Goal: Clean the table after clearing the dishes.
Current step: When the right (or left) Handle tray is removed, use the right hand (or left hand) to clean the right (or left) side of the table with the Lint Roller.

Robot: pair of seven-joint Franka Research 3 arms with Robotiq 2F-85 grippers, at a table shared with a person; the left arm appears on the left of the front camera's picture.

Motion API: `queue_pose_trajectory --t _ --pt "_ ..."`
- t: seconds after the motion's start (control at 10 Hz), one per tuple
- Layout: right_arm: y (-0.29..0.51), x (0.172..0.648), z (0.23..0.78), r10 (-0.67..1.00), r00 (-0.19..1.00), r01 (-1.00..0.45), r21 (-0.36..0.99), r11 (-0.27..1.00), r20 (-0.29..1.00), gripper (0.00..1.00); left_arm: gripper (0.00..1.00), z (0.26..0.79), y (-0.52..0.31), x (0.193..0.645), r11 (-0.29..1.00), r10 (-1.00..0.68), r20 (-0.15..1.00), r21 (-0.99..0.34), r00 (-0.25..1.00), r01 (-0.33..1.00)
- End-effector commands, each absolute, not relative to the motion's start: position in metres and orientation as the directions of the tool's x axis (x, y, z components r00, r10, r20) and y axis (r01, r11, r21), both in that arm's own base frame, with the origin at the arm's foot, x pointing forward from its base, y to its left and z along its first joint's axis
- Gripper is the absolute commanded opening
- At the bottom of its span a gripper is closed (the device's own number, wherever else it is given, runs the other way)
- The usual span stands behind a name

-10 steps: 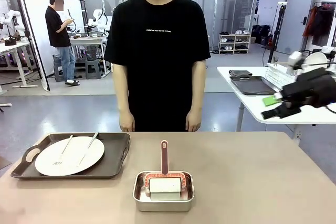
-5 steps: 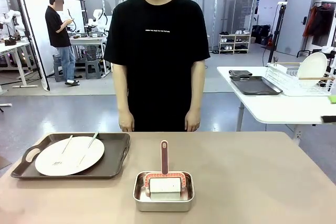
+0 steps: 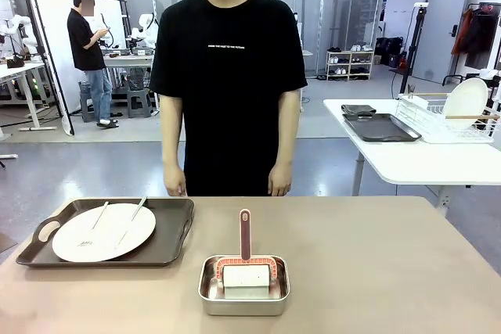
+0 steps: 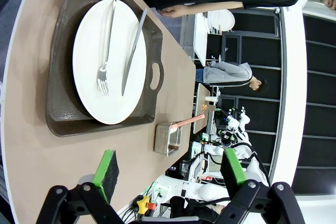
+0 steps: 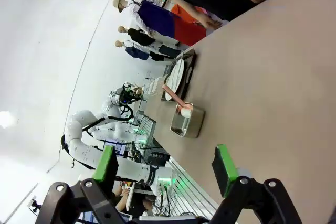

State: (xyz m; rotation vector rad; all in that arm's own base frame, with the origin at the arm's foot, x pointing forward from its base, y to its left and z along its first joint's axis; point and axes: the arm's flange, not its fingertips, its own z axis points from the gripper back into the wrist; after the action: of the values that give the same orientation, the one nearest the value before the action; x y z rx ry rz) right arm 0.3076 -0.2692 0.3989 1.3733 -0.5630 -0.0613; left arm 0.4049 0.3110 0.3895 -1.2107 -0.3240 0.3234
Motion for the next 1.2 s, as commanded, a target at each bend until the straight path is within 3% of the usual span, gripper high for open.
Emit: queue_pose_trajectory --t 0.0,1.1 --pt "-0.280 0.316 0.390 -0.307 0.886 -0.282 0.929 0.240 0.348 0.93 1.00 0.391 0.312 0.402 0.318 0.413 0.074 -0.946 0.908 -0.068" --pt "-0.276 0.310 0.389 -0.359 0.873 -0.265 0.938 0.223 0.332 0.93 1.00 0.391 0.312 0.402 0.318 0.413 0.074 -0.946 0.908 -0.068"
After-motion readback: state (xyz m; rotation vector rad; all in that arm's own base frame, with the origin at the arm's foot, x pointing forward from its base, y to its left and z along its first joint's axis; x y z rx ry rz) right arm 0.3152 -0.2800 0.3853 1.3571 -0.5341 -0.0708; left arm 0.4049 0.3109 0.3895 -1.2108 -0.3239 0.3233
